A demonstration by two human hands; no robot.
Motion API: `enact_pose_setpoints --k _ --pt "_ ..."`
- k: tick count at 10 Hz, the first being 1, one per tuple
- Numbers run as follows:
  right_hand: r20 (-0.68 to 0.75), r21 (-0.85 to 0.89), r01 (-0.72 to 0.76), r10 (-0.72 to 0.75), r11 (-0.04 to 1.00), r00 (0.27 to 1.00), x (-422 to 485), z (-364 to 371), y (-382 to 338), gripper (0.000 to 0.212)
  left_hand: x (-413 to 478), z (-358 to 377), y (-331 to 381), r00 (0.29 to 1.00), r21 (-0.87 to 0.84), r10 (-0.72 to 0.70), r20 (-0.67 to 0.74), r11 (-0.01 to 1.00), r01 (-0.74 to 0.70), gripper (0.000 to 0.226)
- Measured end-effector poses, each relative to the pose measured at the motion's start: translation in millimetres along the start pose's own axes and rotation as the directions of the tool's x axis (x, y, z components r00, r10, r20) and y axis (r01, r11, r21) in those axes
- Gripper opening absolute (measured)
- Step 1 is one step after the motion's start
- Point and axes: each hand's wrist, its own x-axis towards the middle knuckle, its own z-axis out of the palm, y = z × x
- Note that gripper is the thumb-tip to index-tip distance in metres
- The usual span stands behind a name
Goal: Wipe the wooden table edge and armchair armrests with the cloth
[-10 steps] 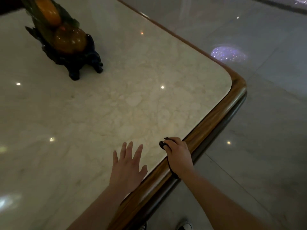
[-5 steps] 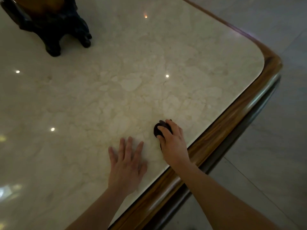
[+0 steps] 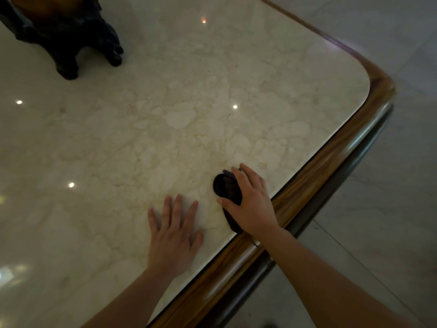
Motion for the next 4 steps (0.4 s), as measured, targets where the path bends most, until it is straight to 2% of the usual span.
enact_pose_setpoints --k 2,3,4 --pt "0.064 -0.039 0.016 -0.014 0.999 0.998 -7.2 -15.3 0.9 0.079 -0.9 -4.8 4.7 0.999 -0.025 -0.023 0.048 0.999 0.024 0.075" --pt "0.038 -0.051 0.023 -0.021 0.998 0.999 -10.5 -23.2 -0.6 0.079 8.0 -20.9 8.4 0.993 -0.06 -0.088 0.073 0.994 0.092 0.08" --pt "0.052 -0.066 0.015 -0.011 0.998 0.999 -17.5 -41.4 -6.6 0.079 12.4 -45.1 18.1 0.993 -0.073 -0.093 0.07 0.992 0.098 0.076"
